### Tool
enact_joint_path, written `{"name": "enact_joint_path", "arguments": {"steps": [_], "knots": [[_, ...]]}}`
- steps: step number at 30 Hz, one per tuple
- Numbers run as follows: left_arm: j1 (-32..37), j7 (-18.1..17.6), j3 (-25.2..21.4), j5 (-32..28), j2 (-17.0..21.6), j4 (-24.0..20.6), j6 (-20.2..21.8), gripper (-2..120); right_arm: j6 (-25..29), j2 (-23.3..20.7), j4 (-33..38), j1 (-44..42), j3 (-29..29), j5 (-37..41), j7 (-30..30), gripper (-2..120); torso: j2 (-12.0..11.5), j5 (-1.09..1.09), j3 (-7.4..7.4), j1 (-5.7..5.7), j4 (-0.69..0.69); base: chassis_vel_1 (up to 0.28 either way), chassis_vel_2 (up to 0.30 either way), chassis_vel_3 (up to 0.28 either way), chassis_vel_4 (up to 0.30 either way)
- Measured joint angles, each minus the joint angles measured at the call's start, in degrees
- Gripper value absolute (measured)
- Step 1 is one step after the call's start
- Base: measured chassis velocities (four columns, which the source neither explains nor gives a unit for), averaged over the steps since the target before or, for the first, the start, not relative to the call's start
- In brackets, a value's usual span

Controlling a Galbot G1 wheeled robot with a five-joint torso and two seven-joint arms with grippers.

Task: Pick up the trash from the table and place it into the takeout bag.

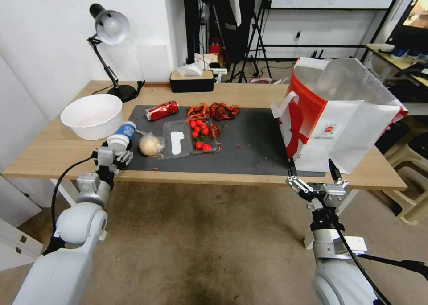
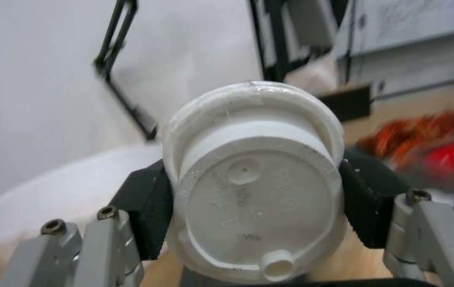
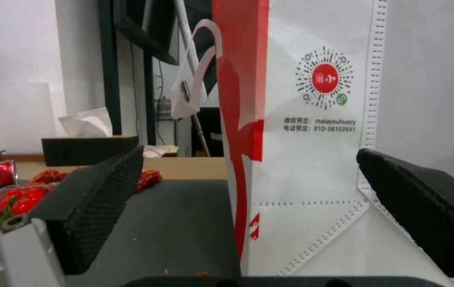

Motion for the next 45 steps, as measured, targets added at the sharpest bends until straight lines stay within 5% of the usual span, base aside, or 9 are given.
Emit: {"name": "enact_joint_path", "arguments": {"steps": [20, 30, 36, 45], "knots": [[-1.41, -0.03, 0.62, -0.56, 1.03, 2.13, 1.84, 64, 0.02, 0.32, -1.11, 0.87, -0.09, -0.2, 0.32, 100, 0.0, 0.01, -0.01, -0.02, 0.0, 0.0, 0.0, 0.0, 0.0], [-0.61, 0.93, 0.07, -2.71, 2.22, -0.6, -3.96, 64, 0.27, 0.32, -1.12, 0.64, -0.04, -0.22, 0.42, 100, 0.0, -0.01, -0.01, -0.02, 0.0, 0.0, 0.0, 0.0, 0.0], [-5.37, 9.88, 2.58, -14.77, 9.32, -1.37, -14.61, 64, 0.46, 0.42, -1.01, 0.64, 0.16, -0.17, 0.55, 100, 0.0, 0.01, -0.01, -0.01, 0.0, 0.0, 0.0, 0.0, 0.0], [-8.63, 14.27, 4.31, -18.89, 12.13, -0.04, -17.33, 64, 0.47, 0.43, -0.96, 0.59, 0.25, -0.17, 0.67, 100, 0.0, -0.01, 0.0, -0.01, -0.01, 0.0, 0.0, 0.0, 0.0]]}}
